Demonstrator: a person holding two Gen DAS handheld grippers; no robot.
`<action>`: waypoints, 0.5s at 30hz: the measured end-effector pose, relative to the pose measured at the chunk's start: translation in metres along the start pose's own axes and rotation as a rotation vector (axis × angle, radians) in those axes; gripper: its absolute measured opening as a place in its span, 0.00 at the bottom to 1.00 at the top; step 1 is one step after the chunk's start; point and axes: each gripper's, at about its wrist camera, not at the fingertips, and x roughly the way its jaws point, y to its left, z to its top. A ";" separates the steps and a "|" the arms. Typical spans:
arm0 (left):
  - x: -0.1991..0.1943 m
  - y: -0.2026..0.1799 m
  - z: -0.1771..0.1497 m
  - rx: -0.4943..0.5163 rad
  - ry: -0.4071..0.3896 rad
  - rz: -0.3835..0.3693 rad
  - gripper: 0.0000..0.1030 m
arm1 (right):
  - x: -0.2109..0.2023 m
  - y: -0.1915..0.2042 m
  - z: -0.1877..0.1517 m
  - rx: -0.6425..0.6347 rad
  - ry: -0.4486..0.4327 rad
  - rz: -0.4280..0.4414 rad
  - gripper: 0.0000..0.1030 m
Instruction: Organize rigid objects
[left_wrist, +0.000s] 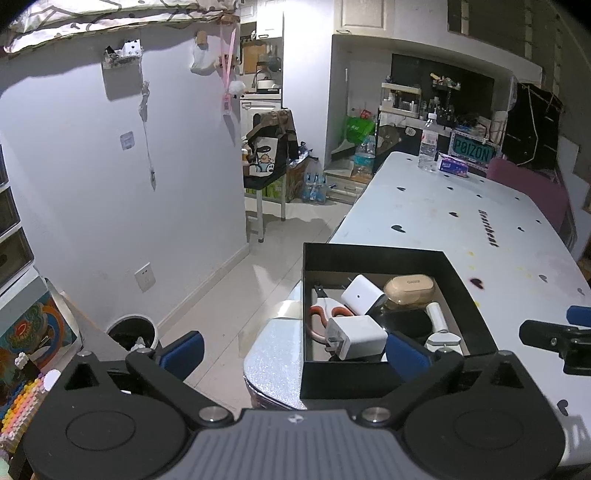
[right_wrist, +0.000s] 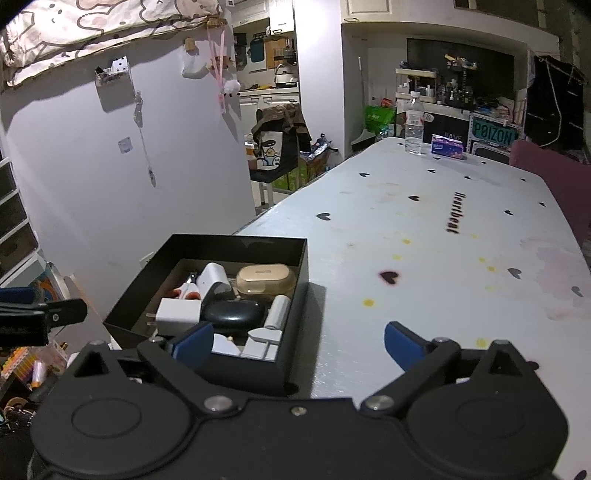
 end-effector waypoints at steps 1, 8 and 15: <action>0.000 0.000 0.000 0.003 0.000 0.006 1.00 | 0.000 0.000 0.000 0.000 0.001 -0.005 0.98; -0.003 -0.006 -0.002 0.029 -0.015 -0.004 1.00 | 0.000 0.000 -0.001 -0.003 0.004 -0.016 0.98; -0.005 -0.008 -0.002 0.036 -0.016 -0.002 1.00 | 0.001 -0.001 -0.002 -0.005 0.003 -0.021 0.98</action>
